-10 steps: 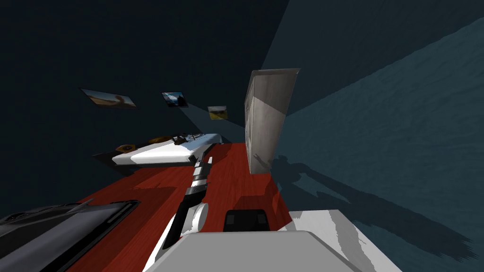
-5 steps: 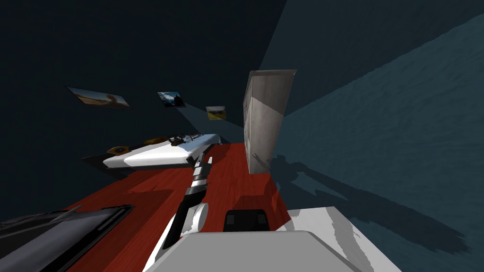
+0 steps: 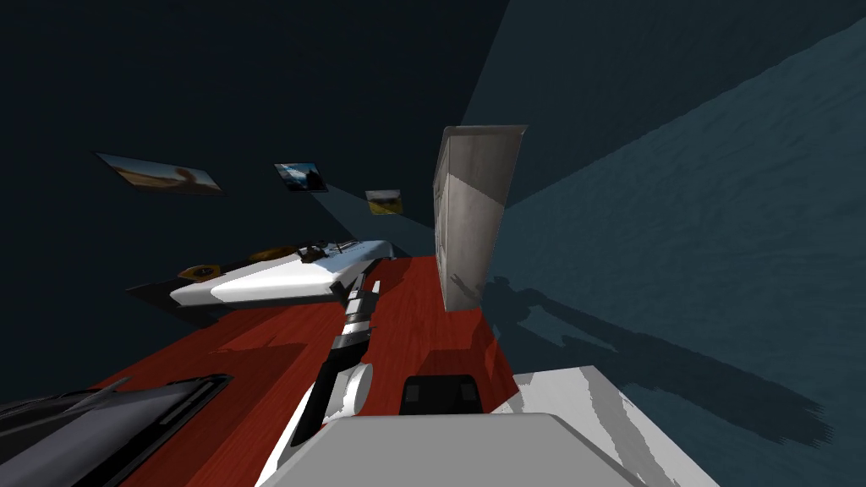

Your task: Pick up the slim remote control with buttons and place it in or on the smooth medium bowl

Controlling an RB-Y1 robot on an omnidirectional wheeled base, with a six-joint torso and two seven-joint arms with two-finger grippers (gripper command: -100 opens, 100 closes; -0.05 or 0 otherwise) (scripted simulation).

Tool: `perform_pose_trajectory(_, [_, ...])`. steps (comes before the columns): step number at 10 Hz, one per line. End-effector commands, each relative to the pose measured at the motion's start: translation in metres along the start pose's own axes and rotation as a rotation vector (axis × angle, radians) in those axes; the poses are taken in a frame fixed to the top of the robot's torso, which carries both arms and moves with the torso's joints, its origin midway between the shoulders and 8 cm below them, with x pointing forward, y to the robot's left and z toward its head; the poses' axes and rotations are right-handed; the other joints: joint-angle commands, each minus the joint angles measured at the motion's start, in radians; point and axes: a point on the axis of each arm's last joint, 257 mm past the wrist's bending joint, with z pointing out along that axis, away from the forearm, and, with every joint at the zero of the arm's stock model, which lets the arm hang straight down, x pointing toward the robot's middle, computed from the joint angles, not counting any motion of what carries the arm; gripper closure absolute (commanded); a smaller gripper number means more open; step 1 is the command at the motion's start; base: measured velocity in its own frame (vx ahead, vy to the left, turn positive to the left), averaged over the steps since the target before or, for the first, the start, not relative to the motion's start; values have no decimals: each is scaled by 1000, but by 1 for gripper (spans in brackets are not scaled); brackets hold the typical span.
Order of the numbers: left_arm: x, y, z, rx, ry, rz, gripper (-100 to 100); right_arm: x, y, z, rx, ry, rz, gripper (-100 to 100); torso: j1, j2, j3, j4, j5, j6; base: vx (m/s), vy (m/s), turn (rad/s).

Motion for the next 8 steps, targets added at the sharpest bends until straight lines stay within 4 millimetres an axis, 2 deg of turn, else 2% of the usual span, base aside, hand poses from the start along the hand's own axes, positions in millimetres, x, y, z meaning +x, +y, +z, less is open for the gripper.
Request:
perform_pose_trajectory(1, [0, 0, 0, 0, 0, 0, 0, 16, -5, -10, -8, 32, -34, 100, 0, 0, 0, 0, 0, 0, -15, 37, -17])
perform_pose_trajectory(2, [0, 0, 0, 0, 0, 0, 0, 31, -11, -18, -13, 62, -61, 100, 1, 0, 0, 0, 0, 0, -13, 48, -45])
perform_pose_trajectory(3, [0, 0, 0, 0, 0, 0, 0, 33, -12, -19, -15, 66, -66, 100, 2, 0, 0, 0, 0, 0, -9, 41, -23])
perform_pose_trajectory(4, [0, 0, 0, 0, 0, 0, 0, 48, -19, -27, -21, 95, -92, 100, 2, 0, 0, 0, 0, 0, 1, 50, -68])
perform_pose_trajectory(5, [0, 0, 0, 0, 0, 0, 0, 61, -26, -34, -26, 120, -111, 100, 3, 0, 0, 0, 0, 0, 20, 99, -102])
perform_pose_trajectory(6, [0, 0, 0, 0, 0, 0, 0, 63, -27, -36, -28, 125, -118, 100, 6, -1, -1, 0, 1, 0, 9, 87, -51])
perform_pose_trajectory(8, [0, 0, 0, 0, 0, 0, 0, 89, -42, -52, -40, 176, -156, 100, 8, 0, 0, 0, 1, 0, 10, 117, -132])
